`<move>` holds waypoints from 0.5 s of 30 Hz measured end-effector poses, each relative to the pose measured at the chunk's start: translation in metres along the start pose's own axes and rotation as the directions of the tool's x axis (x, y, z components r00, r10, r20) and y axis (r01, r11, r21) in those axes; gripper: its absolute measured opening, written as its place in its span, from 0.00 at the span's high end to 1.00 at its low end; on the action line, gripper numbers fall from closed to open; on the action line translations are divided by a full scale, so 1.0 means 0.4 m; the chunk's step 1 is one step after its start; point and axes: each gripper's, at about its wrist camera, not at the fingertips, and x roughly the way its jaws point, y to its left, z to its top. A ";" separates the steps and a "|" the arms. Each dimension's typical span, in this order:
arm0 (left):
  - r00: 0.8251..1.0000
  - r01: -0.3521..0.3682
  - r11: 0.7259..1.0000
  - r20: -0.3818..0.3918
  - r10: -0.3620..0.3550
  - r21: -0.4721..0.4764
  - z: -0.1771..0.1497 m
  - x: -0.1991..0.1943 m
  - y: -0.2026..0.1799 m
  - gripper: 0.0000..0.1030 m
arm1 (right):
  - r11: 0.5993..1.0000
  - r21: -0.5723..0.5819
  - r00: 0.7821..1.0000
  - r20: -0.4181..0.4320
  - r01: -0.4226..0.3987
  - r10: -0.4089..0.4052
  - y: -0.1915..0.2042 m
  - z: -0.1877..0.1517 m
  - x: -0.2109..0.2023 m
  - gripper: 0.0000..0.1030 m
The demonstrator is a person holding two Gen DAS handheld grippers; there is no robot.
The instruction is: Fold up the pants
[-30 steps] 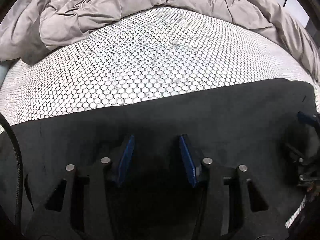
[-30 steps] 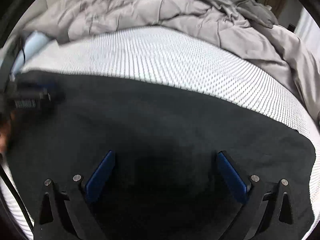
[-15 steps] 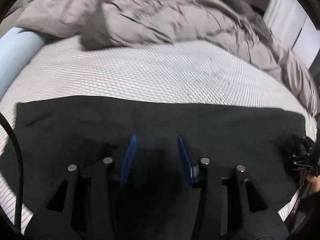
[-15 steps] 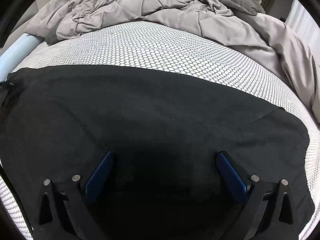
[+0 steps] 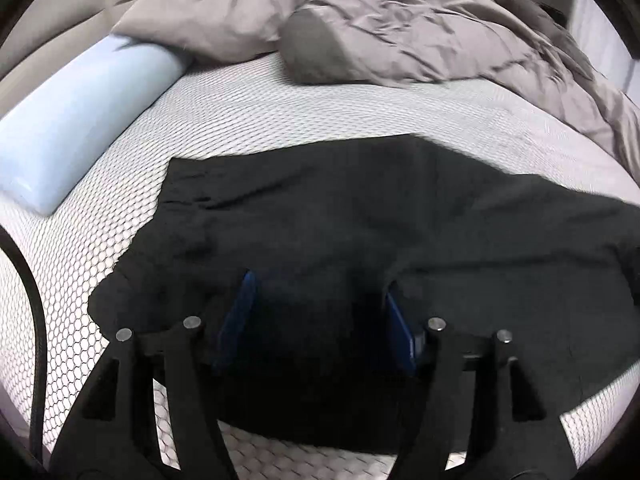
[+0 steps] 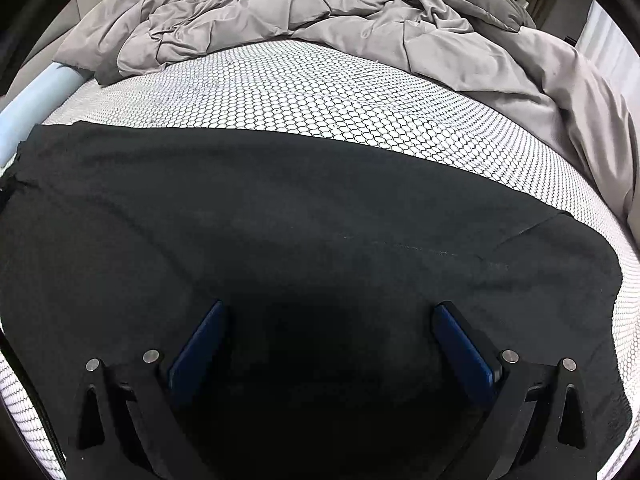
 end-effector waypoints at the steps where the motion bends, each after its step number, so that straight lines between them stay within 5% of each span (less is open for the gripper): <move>1: 0.998 0.066 0.998 0.016 -0.067 0.019 0.000 -0.021 -0.014 0.41 | 1.000 0.000 1.000 0.000 0.000 0.000 -0.001 0.000 0.000 0.00; 4: 0.981 0.172 0.984 0.081 -0.176 0.045 0.008 -0.079 -0.027 0.41 | 1.000 0.003 1.000 -0.001 -0.003 0.003 -0.002 0.001 0.000 0.00; 6: 0.976 0.182 0.983 0.116 -0.182 0.015 0.005 -0.103 -0.004 0.41 | 1.000 0.002 1.000 0.000 -0.002 0.002 -0.002 0.000 0.000 0.00; 10: 0.998 0.038 0.989 0.044 -0.032 -0.140 0.000 -0.054 0.090 0.44 | 1.000 0.001 1.000 -0.002 -0.002 0.002 -0.004 0.001 0.001 0.00; 13: 0.997 0.009 0.987 -0.070 -0.021 -0.159 -0.021 0.014 0.127 0.73 | 1.000 -0.002 1.000 -0.003 0.001 -0.001 -0.001 0.003 0.002 0.00; 15: 0.993 -0.108 0.987 -0.055 0.102 -0.121 -0.027 0.021 0.135 0.75 | 1.000 -0.004 1.000 -0.005 0.000 0.000 -0.001 0.003 0.003 0.00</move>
